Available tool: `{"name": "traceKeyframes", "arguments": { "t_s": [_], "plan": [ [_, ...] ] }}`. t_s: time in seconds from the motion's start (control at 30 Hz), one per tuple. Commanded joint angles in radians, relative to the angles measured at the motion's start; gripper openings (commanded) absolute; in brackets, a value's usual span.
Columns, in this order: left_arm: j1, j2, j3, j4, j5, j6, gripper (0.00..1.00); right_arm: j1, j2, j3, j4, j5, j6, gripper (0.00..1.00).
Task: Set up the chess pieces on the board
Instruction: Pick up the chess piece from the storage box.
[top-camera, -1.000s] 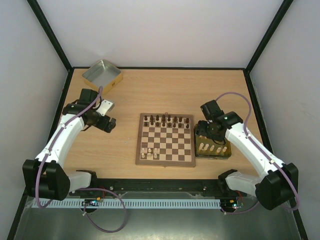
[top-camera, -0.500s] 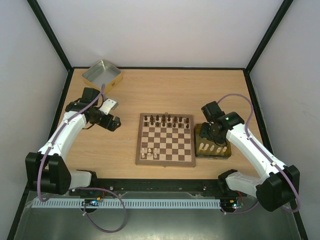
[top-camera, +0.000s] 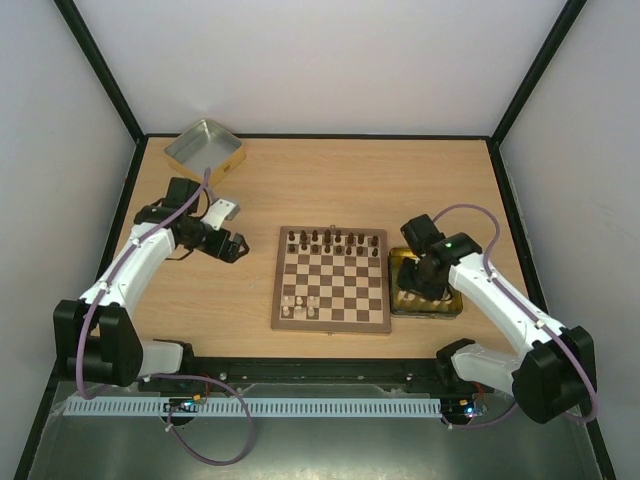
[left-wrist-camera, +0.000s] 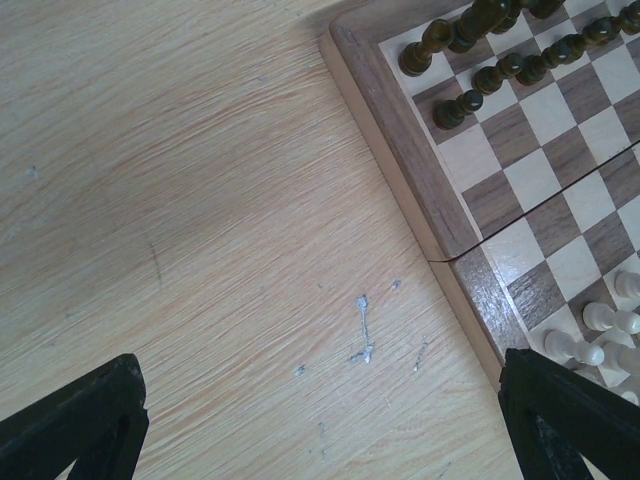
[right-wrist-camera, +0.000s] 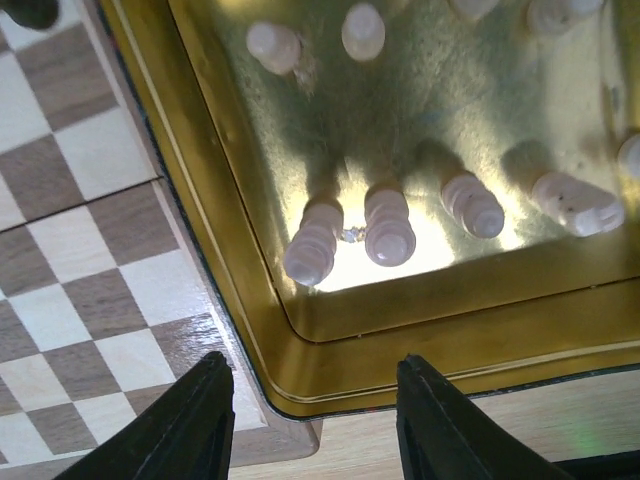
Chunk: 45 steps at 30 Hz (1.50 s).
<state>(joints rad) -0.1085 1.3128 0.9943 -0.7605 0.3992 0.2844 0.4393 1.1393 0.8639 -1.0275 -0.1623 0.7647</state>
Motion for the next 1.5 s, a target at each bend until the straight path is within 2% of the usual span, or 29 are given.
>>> {"name": "traceKeyframes", "arguments": {
  "t_s": [0.0, 0.2, 0.47, 0.97, 1.4, 1.47],
  "plan": [
    [-0.002, 0.002, -0.021, 0.008, 0.036, -0.025, 0.96, 0.012, -0.022, -0.058, 0.044, -0.033, 0.021, 0.43],
    [-0.002, 0.002, -0.032, 0.027, 0.022, -0.037, 0.96, 0.016, 0.033, -0.064, 0.079, 0.013, -0.008, 0.42],
    [-0.002, 0.011, -0.046, 0.049, 0.006, -0.050, 0.96, 0.015, 0.114, -0.067, 0.130, 0.054, -0.013, 0.36],
    [-0.002, 0.009, -0.058, 0.065, -0.012, -0.055, 0.96, 0.015, 0.168, -0.080, 0.170, 0.035, -0.018, 0.30],
    [0.000, 0.008, -0.069, 0.079, -0.013, -0.056, 0.96, 0.015, 0.180, -0.109, 0.177, 0.025, -0.025, 0.17],
    [0.000, 0.008, -0.069, 0.078, -0.013, -0.056, 0.96, 0.015, 0.184, -0.106, 0.178, 0.028, -0.027, 0.12]
  ]
}}
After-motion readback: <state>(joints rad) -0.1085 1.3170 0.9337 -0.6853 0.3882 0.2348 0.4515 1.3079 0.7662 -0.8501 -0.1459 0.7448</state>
